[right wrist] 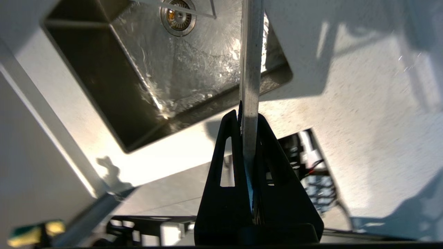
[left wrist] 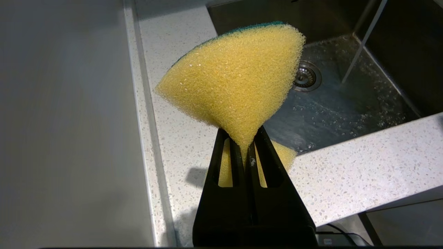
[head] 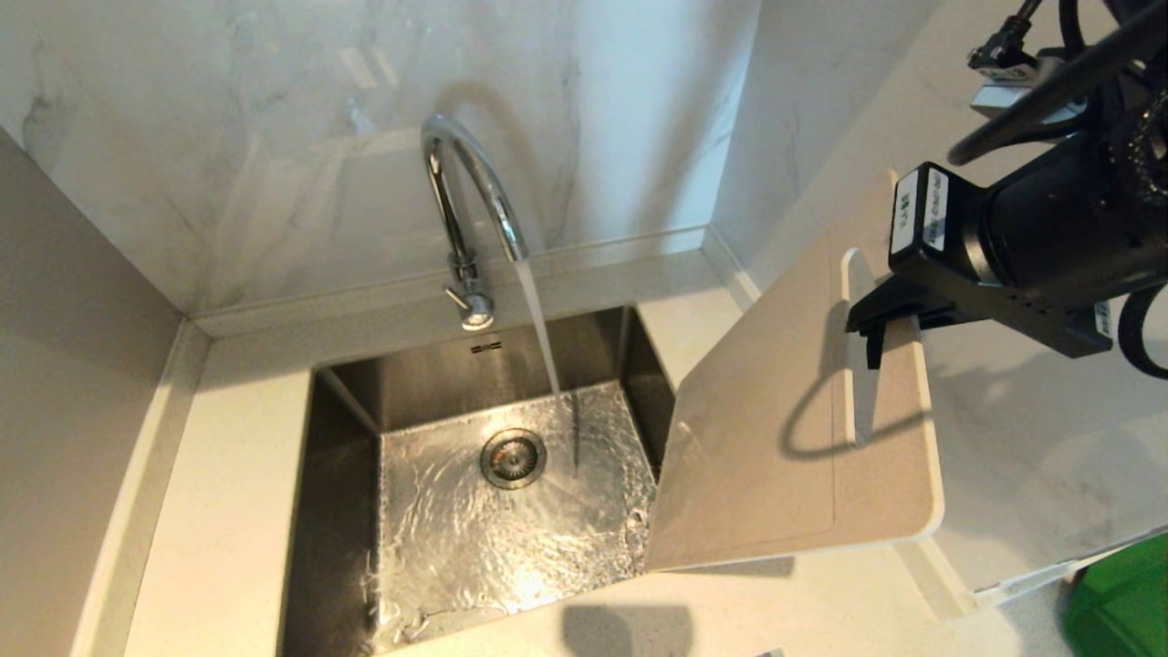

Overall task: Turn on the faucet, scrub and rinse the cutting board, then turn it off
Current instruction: Scrub the cutting board underwater

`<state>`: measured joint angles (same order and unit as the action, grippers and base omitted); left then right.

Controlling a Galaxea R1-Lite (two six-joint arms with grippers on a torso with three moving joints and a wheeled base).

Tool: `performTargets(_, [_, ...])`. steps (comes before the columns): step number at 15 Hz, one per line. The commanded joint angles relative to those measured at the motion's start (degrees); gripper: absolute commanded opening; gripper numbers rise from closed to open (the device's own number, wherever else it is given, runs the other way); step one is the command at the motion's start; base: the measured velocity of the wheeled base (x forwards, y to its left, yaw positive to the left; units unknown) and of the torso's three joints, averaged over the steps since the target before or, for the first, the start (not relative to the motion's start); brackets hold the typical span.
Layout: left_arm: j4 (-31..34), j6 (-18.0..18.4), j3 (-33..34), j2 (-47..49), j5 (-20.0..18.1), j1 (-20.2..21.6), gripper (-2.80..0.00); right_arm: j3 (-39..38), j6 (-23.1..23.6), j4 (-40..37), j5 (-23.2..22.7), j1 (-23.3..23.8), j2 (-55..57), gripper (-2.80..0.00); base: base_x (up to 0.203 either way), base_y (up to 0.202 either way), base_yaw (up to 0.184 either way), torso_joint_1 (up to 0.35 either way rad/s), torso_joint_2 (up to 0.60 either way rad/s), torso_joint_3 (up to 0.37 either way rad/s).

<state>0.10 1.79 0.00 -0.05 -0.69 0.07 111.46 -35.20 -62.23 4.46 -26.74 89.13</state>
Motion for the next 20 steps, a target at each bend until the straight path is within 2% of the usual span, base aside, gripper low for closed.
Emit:
performTargets(1, [0.07,0.05,0.00,0.05,-0.01,0.01,-2.80,0.07,5.50,-0.03,0.51,-0.10,-0.53,-2.80,0.000,0.000,0.000,0.000,0.00,0.000])
performTargets(3, [0.07,0.05,0.00,0.05,-0.01,0.01,-2.80,0.07,13.82,2.15,1.19,-0.05,-0.33,-2.80,0.000,0.000,0.000,0.000,0.00,0.000])
performTargets(4, [0.07,0.05,0.00,0.05,-0.01,0.01,-2.80,0.09,15.68,5.83,1.29,-0.08,-0.23,-2.80,0.000,0.000,0.000,0.000,0.00,0.000])
performTargets(7, [0.25,0.05,0.00,0.05,-0.01,0.01,-2.80,0.25,16.39,16.55,1.29,-0.24,1.25,-2.80,0.000,0.000,0.000,0.000,0.00,0.000])
performTargets(8, [0.42,0.05,-0.09,0.05,-0.01,0.01,-2.80,0.25,14.36,17.92,1.21,-0.24,1.50,-2.80,0.000,0.000,0.000,0.000,0.00,0.000])
performTargets(10, [0.42,0.05,-0.09,0.05,-0.01,0.01,-2.80,0.25,7.25,18.20,0.50,-0.25,1.14,-2.80,0.000,0.000,0.000,0.000,0.00,0.000])
performTargets(11, [0.42,0.05,-0.09,0.05,-0.01,0.01,-2.80,0.25,4.93,17.87,-1.28,-0.25,0.48,-2.80,0.000,0.000,0.000,0.000,0.00,0.000])
performTargets(17, [2.11,0.29,-0.80,0.47,-0.10,0.01,-2.80,0.25,1.44,13.00,-2.57,-0.25,-3.68,-2.80,0.000,0.000,0.000,0.000,0.00,0.000])
performTargets(20, [3.24,2.64,-2.08,1.67,-0.81,0.01,-2.80,0.25,0.62,11.24,-3.23,-0.25,-5.35,-2.80,0.000,0.000,0.000,0.000,0.00,0.000])
